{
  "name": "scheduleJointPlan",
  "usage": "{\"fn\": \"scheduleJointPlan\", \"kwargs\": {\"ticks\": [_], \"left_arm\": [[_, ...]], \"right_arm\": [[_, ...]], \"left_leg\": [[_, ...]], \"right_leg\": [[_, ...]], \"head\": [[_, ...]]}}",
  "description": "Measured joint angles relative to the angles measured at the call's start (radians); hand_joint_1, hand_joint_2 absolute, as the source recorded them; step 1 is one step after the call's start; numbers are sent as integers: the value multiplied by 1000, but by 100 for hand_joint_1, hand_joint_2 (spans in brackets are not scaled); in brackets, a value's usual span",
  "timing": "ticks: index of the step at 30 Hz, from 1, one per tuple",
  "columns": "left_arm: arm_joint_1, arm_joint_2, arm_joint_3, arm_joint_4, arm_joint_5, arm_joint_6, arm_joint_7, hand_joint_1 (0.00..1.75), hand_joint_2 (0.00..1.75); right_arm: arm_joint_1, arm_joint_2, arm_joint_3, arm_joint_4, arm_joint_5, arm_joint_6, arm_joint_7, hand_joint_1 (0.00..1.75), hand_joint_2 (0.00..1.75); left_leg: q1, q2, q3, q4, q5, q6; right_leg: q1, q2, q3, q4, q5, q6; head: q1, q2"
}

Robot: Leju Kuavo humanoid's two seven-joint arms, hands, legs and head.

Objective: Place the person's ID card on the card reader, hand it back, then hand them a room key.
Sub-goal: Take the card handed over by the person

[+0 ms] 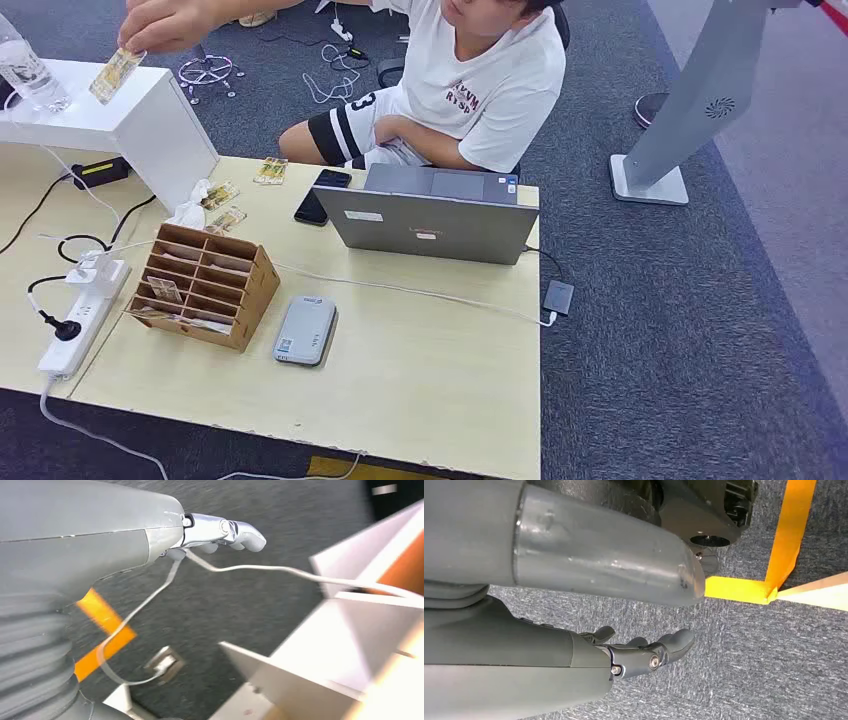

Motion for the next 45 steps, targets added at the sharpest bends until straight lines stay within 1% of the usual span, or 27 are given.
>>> {"fn": "scheduleJointPlan", "kwargs": {"ticks": [1, 2, 4, 9, 12, 16, 20, 25, 36, 41, 45], "left_arm": [[4, -1, -6, -18, -3, 3, -3, 0, 175], [8, -1, -13, -34, -6, 7, -5, 0, 175], [20, 0, -39, -94, -18, 21, -14, 0, 175], [54, 20, -115, -225, -62, 81, -34, 0, 175], [57, 31, -137, -261, -83, 102, -38, 0, 175], [54, 60, -184, -320, -155, 129, -22, 0, 175], [29, 98, -234, -363, -256, 163, 9, 0, 175], [-24, 149, -325, -398, -390, 194, 59, 0, 175], [-196, 263, -539, -431, -668, 232, 179, 0, 175], [-265, 329, -634, -469, -789, 244, 239, 0, 175], [-287, 390, -711, -528, -875, 249, 288, 0, 175]], "right_arm": [[0, 1, -2, 0, 1, -1, 1, 0, 58], [-1, 2, -3, 0, 4, -2, 2, 0, 87], [-3, 4, -8, 1, 13, -5, 4, 0, 175], [-14, 9, -21, 5, 38, -5, 15, 0, 175], [-18, 11, -24, 8, 49, -5, 18, 0, 175], [-23, 14, -26, 9, 65, -3, 26, 0, 175], [-32, 19, -26, 11, 92, 0, 37, 0, 175], [-43, 24, -26, 16, 123, 12, 51, 0, 175], [-64, 37, -27, 24, 186, 33, 76, 0, 175], [-73, 42, -27, 28, 212, 41, 88, 0, 175], [-78, 46, -29, 33, 228, 45, 93, 0, 175]], "left_leg": [[0, 0, 0, 0, 0, 0], [0, 0, 0, 0, 0, 0], [0, 0, 0, 0, 0, 0], [0, 0, 0, 0, 0, 0], [0, 0, 0, 0, 0, 0], [0, 0, 0, 0, 0, 0], [0, 2, 1, 0, 1, 0], [0, 2, 1, 0, 1, 0], [0, 2, 1, 0, 2, -1], [0, 3, 1, 0, 2, -1], [0, 3, 1, 0, 2, -1]], "right_leg": [[0, 0, 0, 0, 0, 0], [0, 0, 0, 0, 0, 0], [0, 0, 0, 0, 0, 0], [0, 0, 1, 0, 0, 0], [0, 0, 1, 0, 0, 0], [0, 1, 0, 0, 0, 0], [0, 1, 0, 0, 0, 0], [0, 1, 0, 0, 1, -1], [0, 2, 1, 1, 2, -1], [0, 3, 1, 1, 3, -2], [1, 3, 2, 2, 3, -2]], "head": [[0, 0], [0, 0], [0, 0], [0, 0], [0, 0], [3, 0], [3, 0], [3, 0], [3, 0], [3, 0], [3, 0]]}}
